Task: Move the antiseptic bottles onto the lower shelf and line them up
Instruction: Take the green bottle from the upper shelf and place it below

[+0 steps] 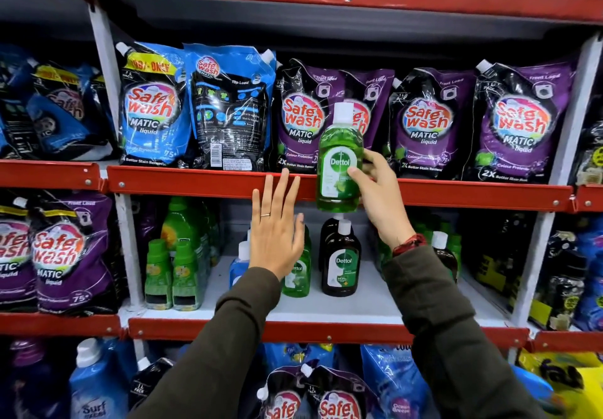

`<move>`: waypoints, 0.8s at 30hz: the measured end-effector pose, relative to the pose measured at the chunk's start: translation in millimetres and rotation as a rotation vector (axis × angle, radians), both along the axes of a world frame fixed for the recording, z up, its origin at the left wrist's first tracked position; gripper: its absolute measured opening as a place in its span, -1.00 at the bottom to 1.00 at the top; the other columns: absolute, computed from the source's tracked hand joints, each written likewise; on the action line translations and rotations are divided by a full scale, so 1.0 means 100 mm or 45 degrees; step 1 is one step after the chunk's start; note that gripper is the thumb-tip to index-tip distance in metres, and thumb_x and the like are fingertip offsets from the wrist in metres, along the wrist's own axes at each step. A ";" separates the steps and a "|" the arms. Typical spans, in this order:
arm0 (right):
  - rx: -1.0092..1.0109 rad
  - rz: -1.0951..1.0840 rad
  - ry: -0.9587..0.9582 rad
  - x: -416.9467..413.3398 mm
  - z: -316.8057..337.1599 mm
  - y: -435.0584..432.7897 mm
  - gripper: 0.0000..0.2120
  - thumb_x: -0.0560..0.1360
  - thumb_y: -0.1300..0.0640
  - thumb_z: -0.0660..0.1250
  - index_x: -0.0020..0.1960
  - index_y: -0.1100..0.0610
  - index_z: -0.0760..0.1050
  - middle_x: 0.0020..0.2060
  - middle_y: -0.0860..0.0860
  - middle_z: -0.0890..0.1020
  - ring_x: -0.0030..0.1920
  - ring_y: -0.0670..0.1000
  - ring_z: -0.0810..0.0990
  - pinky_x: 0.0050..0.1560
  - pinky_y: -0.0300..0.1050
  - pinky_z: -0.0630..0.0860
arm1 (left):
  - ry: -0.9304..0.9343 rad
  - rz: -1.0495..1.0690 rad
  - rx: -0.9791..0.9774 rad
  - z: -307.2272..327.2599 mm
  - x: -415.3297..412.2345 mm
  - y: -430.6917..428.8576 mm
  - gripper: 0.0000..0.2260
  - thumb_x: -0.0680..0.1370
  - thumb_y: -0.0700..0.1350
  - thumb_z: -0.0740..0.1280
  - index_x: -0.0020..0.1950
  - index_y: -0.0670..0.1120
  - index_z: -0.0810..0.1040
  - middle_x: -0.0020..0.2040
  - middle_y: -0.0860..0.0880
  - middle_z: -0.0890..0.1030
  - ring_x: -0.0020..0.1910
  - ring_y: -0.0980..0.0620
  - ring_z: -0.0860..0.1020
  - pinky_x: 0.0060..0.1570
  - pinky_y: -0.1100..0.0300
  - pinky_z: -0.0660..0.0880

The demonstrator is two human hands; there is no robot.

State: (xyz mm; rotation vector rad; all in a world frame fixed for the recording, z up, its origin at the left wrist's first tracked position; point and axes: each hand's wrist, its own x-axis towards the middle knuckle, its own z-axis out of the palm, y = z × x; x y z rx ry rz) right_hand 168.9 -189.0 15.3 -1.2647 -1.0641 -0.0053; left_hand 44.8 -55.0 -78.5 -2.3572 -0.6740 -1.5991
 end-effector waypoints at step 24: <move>-0.340 0.056 0.168 -0.15 -2.12 0.57 -0.68 0.62 0.27 0.23 0.36 0.15 0.31 0.23 0.07 0.56 0.22 0.03 0.59 0.24 -0.06 0.58 | 0.478 0.049 -0.470 -2.16 -0.41 -0.08 -0.55 0.64 0.03 0.11 0.51 -0.07 0.38 0.48 -0.09 0.46 0.58 -0.12 0.28 0.58 -0.08 0.03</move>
